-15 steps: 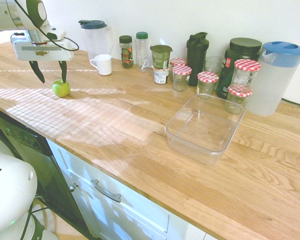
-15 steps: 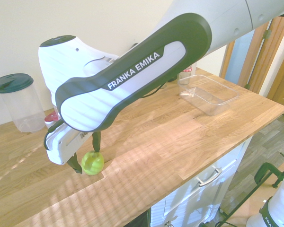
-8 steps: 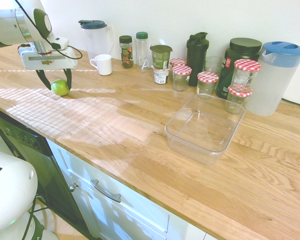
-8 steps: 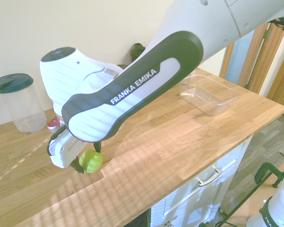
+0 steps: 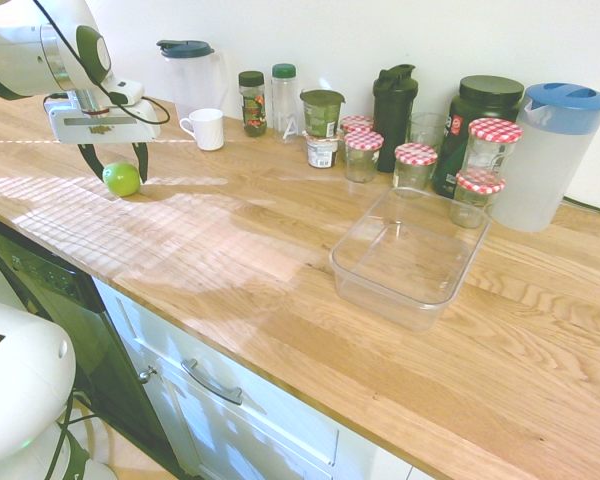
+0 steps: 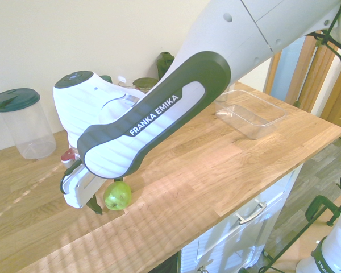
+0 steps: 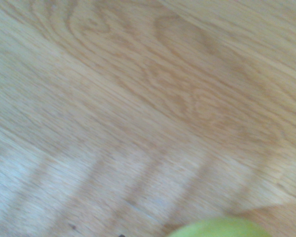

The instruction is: Put the apple into the container

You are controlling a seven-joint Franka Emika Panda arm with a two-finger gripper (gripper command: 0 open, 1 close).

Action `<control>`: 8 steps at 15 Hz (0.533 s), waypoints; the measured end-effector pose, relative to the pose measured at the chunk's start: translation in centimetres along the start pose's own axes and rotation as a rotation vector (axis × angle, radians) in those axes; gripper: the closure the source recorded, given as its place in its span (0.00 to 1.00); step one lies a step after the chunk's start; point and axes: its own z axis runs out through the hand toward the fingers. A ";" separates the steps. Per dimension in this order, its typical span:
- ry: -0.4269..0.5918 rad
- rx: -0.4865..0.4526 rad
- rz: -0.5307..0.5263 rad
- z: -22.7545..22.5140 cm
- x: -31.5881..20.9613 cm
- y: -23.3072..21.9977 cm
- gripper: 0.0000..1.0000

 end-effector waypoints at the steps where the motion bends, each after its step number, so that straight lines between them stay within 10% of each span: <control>1: -0.011 -0.018 0.001 -0.4 0.1 0.5 1.00; 8: -0.021 -0.049 -0.013 -0.9 -0.1 1.2 1.00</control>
